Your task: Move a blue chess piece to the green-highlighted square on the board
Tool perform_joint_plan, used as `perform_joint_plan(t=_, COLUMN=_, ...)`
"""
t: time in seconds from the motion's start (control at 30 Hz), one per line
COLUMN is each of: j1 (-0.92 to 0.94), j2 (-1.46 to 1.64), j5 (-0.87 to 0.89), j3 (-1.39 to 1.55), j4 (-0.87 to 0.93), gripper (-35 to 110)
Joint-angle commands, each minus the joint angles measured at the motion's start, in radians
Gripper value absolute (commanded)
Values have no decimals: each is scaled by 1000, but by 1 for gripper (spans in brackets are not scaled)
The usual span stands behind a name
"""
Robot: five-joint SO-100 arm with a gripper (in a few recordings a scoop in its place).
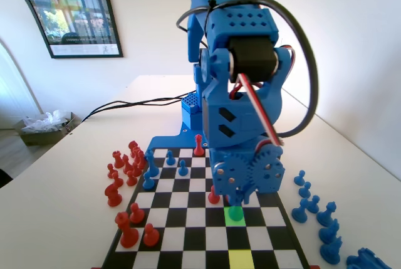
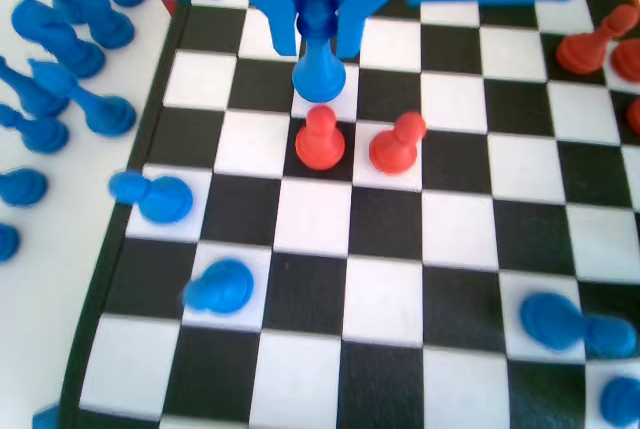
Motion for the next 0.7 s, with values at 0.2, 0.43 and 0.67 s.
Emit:
perform_joint_plan(t=0.2, j1=-8, j2=94, j5=-6, j3=-3, j4=-12, gripper=2)
perform_joint_plan(t=0.43, j1=-3, j2=84, j5=18, j3=-11, j4=-31, gripper=8)
perform_joint_plan(t=0.67, j1=-5, j2=80, j5=28, j3=-20, j4=-31, gripper=11)
